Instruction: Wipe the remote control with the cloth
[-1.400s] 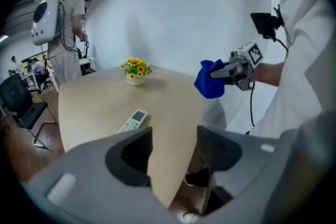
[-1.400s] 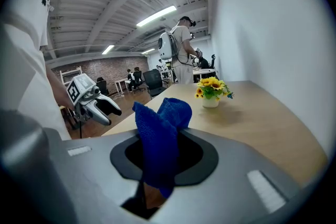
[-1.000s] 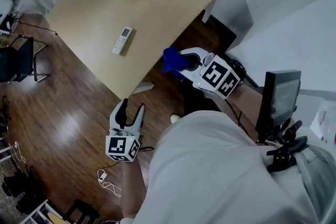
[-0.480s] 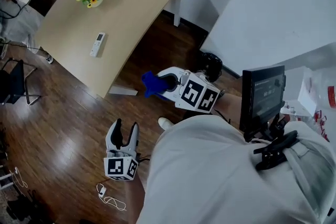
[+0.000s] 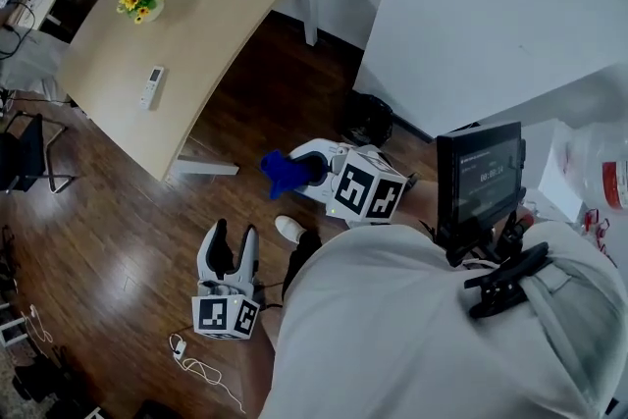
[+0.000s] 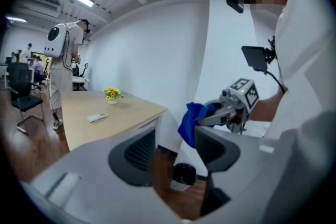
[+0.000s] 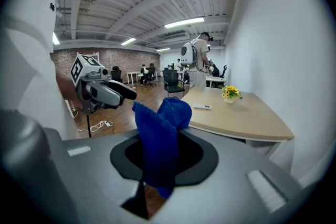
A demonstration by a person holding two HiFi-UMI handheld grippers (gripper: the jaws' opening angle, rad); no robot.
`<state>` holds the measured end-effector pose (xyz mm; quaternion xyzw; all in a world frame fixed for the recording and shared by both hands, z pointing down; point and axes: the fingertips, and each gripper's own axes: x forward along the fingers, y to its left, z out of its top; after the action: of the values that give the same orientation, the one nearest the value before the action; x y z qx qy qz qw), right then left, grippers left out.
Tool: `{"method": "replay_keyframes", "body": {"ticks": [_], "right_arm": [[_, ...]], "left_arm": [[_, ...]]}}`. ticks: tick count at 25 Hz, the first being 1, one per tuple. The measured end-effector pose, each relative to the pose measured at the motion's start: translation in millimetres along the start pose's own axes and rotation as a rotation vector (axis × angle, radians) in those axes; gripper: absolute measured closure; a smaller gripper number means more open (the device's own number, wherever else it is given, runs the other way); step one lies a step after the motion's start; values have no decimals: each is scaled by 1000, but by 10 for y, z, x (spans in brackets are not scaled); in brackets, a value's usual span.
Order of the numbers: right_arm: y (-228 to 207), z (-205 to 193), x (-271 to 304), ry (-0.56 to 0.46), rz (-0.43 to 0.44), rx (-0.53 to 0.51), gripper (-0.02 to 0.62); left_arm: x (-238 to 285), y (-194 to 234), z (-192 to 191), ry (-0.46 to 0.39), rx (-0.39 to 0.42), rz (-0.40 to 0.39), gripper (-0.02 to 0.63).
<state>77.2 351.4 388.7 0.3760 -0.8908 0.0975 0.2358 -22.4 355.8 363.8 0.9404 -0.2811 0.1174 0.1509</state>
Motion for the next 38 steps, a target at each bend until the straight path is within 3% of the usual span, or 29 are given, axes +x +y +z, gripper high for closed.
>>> {"method": "replay_keyframes", "body": {"ticks": [11,38], "right_arm": [[200,-389,-674,-22,27,-2,518],[330,-416,-1212,-97,-1,-54,517]], "left_arm": [[-25,-894,-299,48,11,-2,353],[-55,-1302,-328,35,60,23,359]]}}
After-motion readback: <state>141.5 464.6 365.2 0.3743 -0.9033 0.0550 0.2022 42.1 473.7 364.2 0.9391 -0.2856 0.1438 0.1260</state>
